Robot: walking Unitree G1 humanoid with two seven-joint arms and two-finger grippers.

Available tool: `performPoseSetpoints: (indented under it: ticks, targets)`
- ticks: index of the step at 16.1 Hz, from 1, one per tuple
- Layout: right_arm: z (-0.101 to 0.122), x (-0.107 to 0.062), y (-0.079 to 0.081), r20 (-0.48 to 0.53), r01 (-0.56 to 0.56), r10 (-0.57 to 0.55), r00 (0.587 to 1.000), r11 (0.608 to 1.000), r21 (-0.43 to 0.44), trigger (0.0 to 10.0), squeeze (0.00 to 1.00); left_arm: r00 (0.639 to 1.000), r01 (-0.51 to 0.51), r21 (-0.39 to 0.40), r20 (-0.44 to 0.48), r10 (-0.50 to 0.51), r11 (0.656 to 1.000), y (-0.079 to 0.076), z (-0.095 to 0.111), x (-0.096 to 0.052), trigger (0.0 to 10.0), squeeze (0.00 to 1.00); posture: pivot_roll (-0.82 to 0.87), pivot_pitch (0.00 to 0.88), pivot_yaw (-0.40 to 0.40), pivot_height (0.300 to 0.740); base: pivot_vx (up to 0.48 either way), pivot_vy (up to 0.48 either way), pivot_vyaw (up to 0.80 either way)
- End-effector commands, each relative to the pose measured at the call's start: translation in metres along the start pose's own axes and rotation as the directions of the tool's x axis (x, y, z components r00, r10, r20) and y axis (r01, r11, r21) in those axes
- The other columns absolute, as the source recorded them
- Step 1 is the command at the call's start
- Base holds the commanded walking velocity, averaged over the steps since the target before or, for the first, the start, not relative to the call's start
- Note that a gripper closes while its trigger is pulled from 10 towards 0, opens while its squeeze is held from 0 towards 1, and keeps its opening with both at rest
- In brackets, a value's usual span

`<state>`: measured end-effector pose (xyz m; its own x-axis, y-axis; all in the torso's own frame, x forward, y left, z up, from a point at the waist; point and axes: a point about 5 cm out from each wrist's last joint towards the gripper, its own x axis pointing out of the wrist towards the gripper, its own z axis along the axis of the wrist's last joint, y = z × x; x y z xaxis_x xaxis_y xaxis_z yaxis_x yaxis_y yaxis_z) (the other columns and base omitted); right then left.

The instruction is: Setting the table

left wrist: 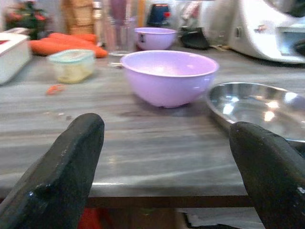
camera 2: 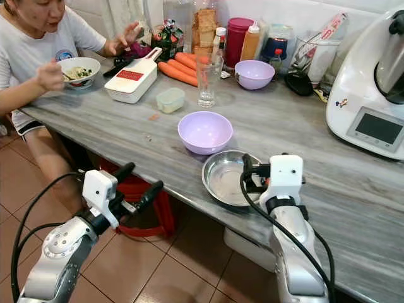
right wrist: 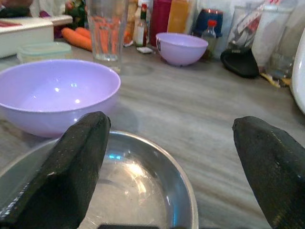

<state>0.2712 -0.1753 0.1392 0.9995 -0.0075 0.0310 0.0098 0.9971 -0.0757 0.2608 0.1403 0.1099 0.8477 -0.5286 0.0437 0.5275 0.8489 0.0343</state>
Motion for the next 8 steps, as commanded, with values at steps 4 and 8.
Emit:
performPoseSetpoints:
  ticks: [4, 8]
  targets:
    - [0.000, -0.012, -0.009, 0.003, 0.047, -0.047, 0.999, 0.999, -0.012, 10.0, 0.00, 0.986, -0.162, 0.027, -0.028, 0.163, 0.986, 0.016, -0.004, 0.003, 10.0, 0.00, -0.02, 0.012, -0.045, 0.740, 0.000, 0.000, -0.20]
    - [0.000, -0.009, 0.001, 0.007, 0.032, -0.032, 0.999, 0.999, 0.022, 10.0, 0.00, 0.972, -0.231, 0.042, -0.045, 0.232, 0.972, 0.021, -0.006, 0.007, 10.0, 0.00, -0.01, 0.006, -0.045, 0.740, 0.000, 0.000, -0.80]
